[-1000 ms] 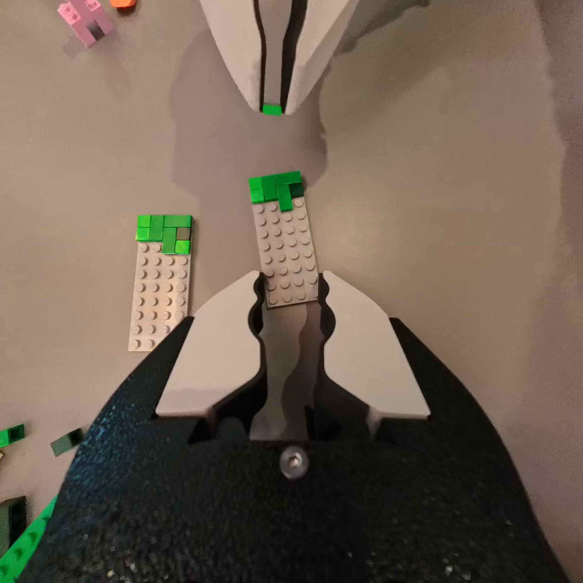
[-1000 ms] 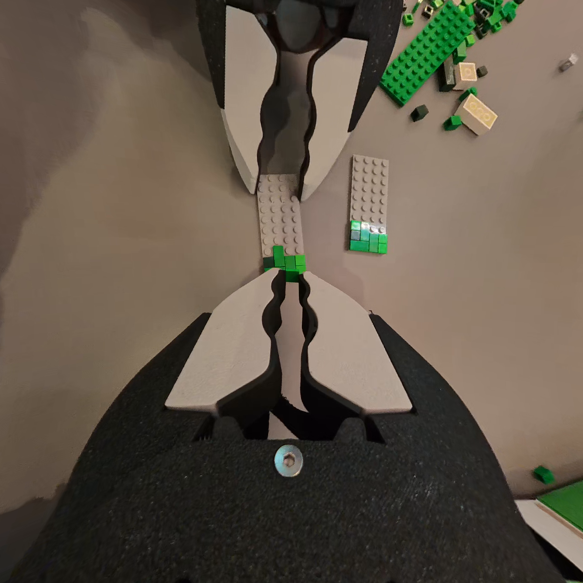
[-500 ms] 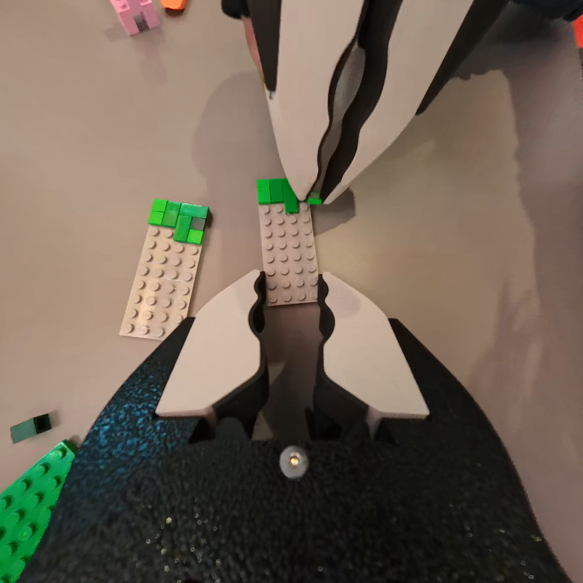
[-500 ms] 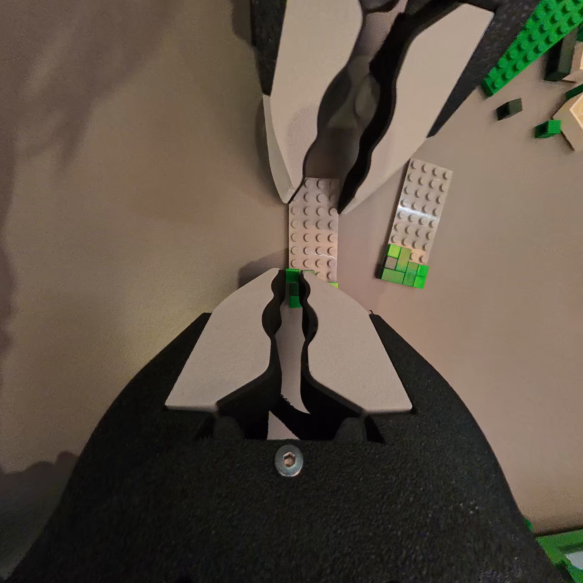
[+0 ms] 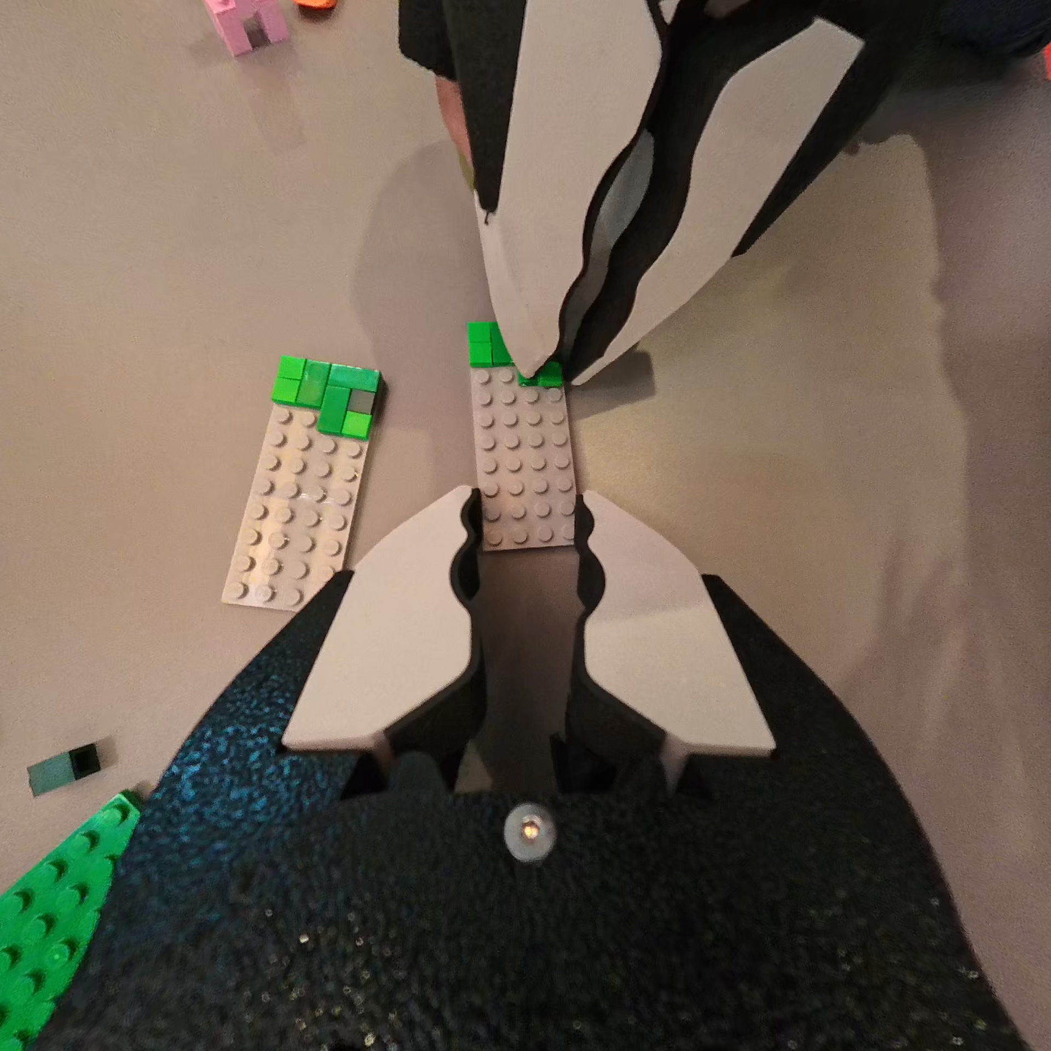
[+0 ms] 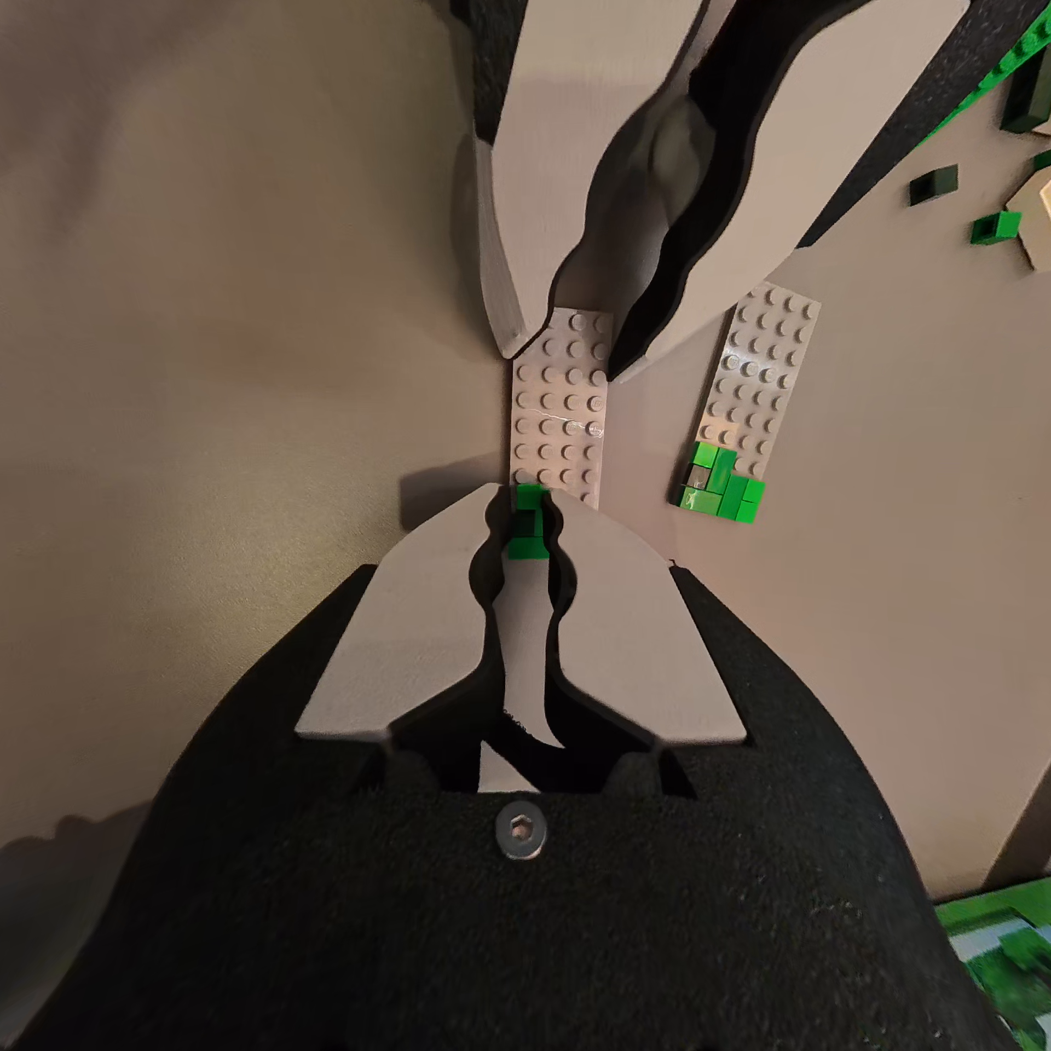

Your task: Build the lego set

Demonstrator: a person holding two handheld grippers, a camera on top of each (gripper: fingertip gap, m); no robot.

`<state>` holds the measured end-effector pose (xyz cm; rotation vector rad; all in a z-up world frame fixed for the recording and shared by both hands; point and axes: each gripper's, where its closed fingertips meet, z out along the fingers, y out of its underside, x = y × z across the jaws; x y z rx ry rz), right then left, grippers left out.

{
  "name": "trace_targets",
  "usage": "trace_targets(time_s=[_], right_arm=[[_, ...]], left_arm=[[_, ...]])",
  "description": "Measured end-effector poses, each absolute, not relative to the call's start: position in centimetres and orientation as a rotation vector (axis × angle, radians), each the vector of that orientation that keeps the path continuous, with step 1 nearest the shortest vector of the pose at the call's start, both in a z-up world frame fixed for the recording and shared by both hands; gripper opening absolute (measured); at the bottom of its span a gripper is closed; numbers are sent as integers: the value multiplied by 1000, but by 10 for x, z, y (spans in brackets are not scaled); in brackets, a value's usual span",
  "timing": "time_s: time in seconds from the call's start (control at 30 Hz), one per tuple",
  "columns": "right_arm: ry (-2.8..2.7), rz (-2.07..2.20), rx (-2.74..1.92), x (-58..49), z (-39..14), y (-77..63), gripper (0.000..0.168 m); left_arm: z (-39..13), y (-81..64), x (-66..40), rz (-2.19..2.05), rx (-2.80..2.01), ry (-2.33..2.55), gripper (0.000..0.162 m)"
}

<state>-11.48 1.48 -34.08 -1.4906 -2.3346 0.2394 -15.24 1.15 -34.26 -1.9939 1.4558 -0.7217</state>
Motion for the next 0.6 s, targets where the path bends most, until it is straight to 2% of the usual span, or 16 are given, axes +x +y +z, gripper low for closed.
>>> trace_targets(time_s=[0.33,0.6], right_arm=[[-2228,173,-1516,-102,-338,21,27],[-1913,-50,-1117,-121,-327,24,29]], left_arm=[[-342,13,-154,-751,-2029,1422,31],[-340,18,-158,-846,-2076,1335,31]])
